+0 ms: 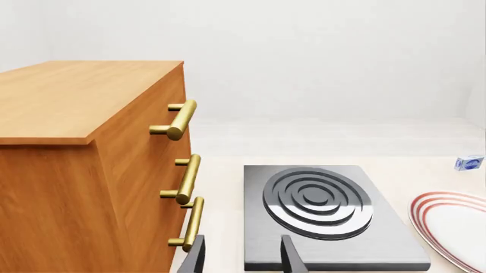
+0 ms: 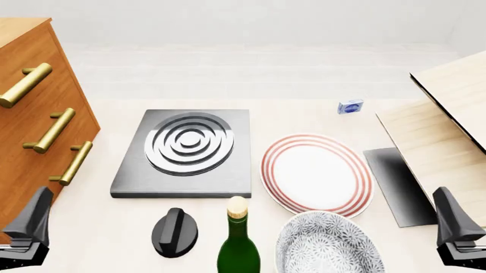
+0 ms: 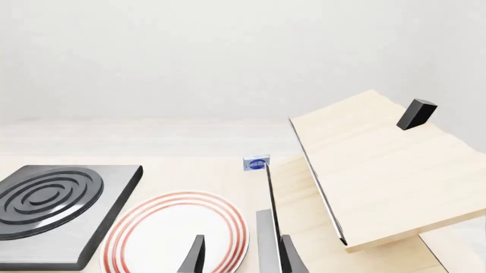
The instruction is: Turn on the stove.
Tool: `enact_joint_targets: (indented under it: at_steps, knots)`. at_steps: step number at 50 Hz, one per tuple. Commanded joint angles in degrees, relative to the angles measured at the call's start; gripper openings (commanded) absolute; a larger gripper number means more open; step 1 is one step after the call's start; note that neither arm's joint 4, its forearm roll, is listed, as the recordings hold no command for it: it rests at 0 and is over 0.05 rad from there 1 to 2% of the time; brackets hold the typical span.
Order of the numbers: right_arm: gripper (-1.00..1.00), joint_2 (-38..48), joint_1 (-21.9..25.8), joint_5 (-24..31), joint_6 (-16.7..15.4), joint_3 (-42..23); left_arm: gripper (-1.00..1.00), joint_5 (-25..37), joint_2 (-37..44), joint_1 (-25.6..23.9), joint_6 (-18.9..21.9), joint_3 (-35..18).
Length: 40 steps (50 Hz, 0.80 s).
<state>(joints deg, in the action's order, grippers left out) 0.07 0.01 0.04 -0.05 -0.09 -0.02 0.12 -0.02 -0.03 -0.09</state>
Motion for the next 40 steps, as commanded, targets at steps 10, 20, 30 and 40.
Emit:
enact_joint_targets:
  at_steps: [10, 20, 30, 40]
  knots:
    - [1.0, 0.13, 0.02, 0.2, -0.11, -0.3, 1.0, -1.9, 4.51, -0.36, 1.9, -1.04]
    - [1.0, 0.02, 0.01, 0.7, -0.04, -0.67, 1.0, -5.19, 18.06, -1.84, 4.31, -6.85]
    - [1.0, 0.15, 0.0, 0.47, 0.03, -0.55, 1.0, -4.73, 39.68, -7.72, 6.78, -20.28]
    - [1.0, 0.06, 0.07, 0.63, -0.29, -0.61, 1.0, 3.72, 42.45, -12.02, 7.03, -28.6]
